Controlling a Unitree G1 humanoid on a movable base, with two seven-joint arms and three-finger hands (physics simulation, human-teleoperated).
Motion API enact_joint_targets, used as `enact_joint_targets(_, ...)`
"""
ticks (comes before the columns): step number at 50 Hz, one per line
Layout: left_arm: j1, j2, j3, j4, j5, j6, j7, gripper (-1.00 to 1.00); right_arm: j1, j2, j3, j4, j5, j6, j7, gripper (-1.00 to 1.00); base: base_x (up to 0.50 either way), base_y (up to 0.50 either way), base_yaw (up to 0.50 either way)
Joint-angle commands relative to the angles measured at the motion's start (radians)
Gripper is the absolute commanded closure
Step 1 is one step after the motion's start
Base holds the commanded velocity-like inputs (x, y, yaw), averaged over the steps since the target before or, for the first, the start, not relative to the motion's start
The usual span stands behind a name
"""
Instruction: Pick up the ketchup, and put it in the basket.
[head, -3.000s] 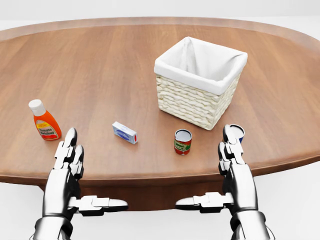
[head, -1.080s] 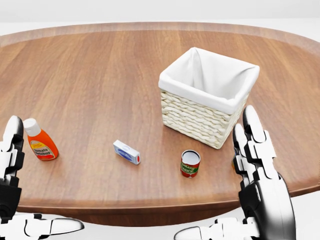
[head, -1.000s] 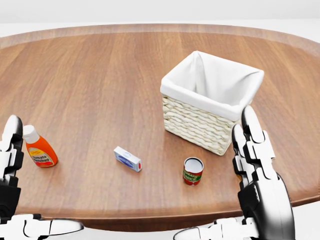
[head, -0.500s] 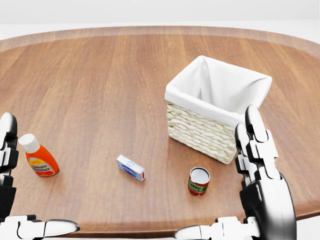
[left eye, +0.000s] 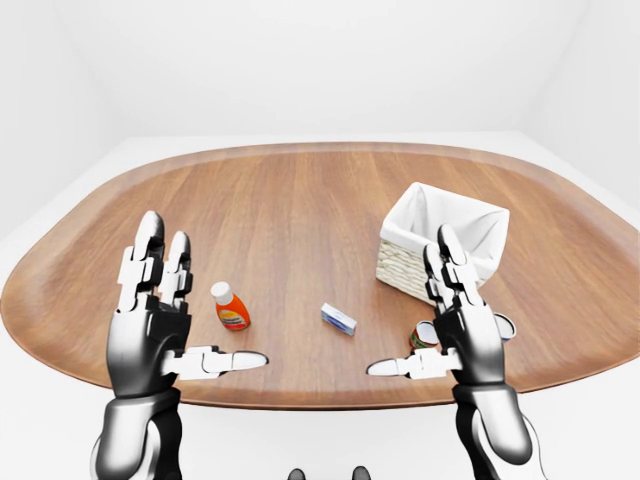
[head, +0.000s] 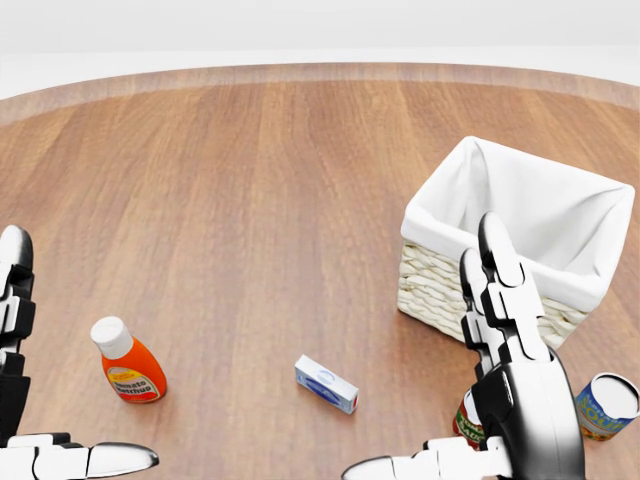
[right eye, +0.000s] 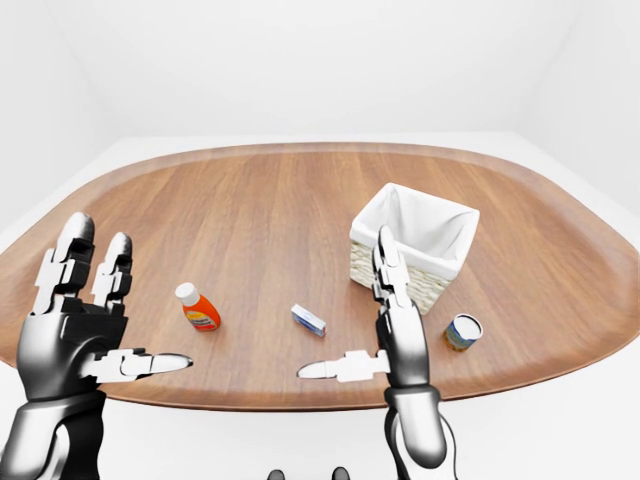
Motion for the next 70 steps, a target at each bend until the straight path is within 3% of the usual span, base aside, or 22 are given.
enact_joint_targets(1,0.006,-0.001,-0.013,-0.001,0.017,0.000,-0.003,-1.00,-0.013,-0.004,0.015,0.017,-0.016,0.000,-0.012,-1.00,0.00,0.00,0.00)
enact_joint_targets(16,0.014,0.000,-0.033,0.004,0.051,0.000,0.000,-1.00,-0.006,-0.012,0.038,0.020,-0.021,0.000,-0.026,-1.00,0.00,0.00,0.00)
enact_joint_targets(22,0.015,-0.006,-0.013,-0.004,0.032,0.000,0.001,-1.00,0.006,-0.017,0.040,-0.003,0.005,0.000,-0.013,-1.00,0.00,0.00,0.00)
enact_joint_targets(34,0.016,-0.005,-0.013,-0.005,0.032,0.000,-0.001,-1.00,0.020,-0.032,0.064,-0.005,0.009,0.000,0.000,-1.00,0.48,-0.16,0.00)
enact_joint_targets(53,0.012,-0.007,0.001,-0.053,0.021,0.000,-0.016,-1.00,0.012,-0.017,0.037,-0.016,-0.015,0.000,-0.044,-1.00,0.43,-0.07,0.00)
enact_joint_targets(56,0.013,0.002,-0.003,-0.059,0.061,0.000,-0.020,-1.00,-0.003,-0.012,0.031,0.003,-0.013,0.000,-0.046,-1.00,0.00,0.00,0.00)
enact_joint_targets(65,0.015,-0.011,-0.004,-0.041,0.030,0.000,-0.024,-1.00,0.005,-0.015,0.038,0.001,-0.013,0.000,-0.040,-1.00,0.00,0.00,0.00)
enact_joint_targets(67,0.018,0.002,-0.010,-0.062,0.080,0.000,-0.019,-1.00,0.005,-0.015,0.036,0.001,-0.010,0.000,-0.039,-1.00,0.00,0.00,0.00)
enact_joint_targets(70,0.015,-0.003,-0.002,-0.069,0.076,0.000,-0.025,-1.00,0.006,-0.015,0.035,-0.002,-0.008,0.000,-0.039,-1.00,0.00,0.00,0.00)
